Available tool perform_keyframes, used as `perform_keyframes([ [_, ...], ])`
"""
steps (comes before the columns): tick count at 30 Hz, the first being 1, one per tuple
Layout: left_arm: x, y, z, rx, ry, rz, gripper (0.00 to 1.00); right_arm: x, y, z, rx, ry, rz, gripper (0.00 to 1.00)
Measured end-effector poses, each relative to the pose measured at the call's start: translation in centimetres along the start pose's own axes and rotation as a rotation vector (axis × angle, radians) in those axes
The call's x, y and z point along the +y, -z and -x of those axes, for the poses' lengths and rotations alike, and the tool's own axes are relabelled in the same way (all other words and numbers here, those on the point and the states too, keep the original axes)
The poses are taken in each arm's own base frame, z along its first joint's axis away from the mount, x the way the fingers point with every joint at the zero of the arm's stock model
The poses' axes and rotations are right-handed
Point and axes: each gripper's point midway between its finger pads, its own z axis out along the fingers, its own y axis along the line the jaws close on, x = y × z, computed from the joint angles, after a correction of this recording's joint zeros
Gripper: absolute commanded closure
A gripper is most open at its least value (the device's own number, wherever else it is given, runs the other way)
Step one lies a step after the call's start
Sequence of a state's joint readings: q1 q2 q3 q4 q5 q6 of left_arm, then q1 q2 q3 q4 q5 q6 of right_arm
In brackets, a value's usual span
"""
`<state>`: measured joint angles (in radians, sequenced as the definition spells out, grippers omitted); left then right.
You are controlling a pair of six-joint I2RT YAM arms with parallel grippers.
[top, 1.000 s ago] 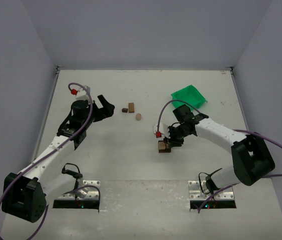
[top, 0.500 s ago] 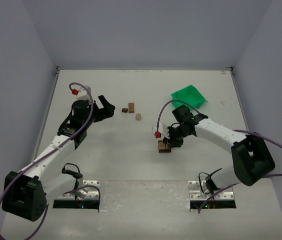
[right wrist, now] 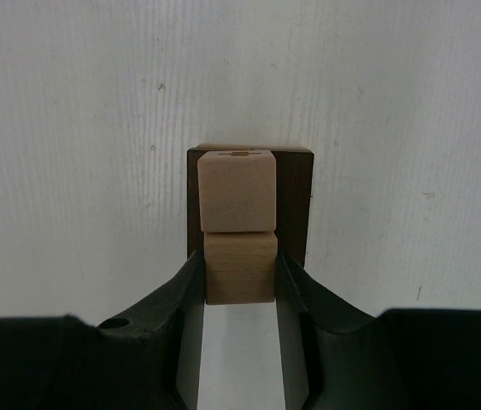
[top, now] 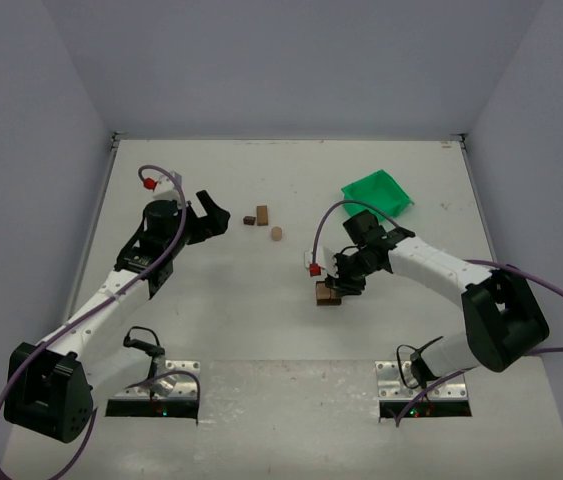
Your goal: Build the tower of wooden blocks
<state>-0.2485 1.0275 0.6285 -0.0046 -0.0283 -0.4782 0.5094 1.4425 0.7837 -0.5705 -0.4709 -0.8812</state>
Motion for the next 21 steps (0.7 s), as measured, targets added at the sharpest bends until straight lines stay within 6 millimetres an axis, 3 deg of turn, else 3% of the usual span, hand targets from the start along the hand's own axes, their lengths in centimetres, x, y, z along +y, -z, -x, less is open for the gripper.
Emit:
perform_keyframes([
  [9, -0.06, 0.01, -0.03, 0.002, 0.000, -0.003, 0.00, 0.07, -0.06, 0.10, 0.000, 0.006, 0.003, 0.63],
  [21, -0.21, 0.03, -0.14, 0.008, 0.000, -0.012, 0.00, -0.11, -0.06, 0.00, 0.010, 0.018, -0.006, 0.48],
])
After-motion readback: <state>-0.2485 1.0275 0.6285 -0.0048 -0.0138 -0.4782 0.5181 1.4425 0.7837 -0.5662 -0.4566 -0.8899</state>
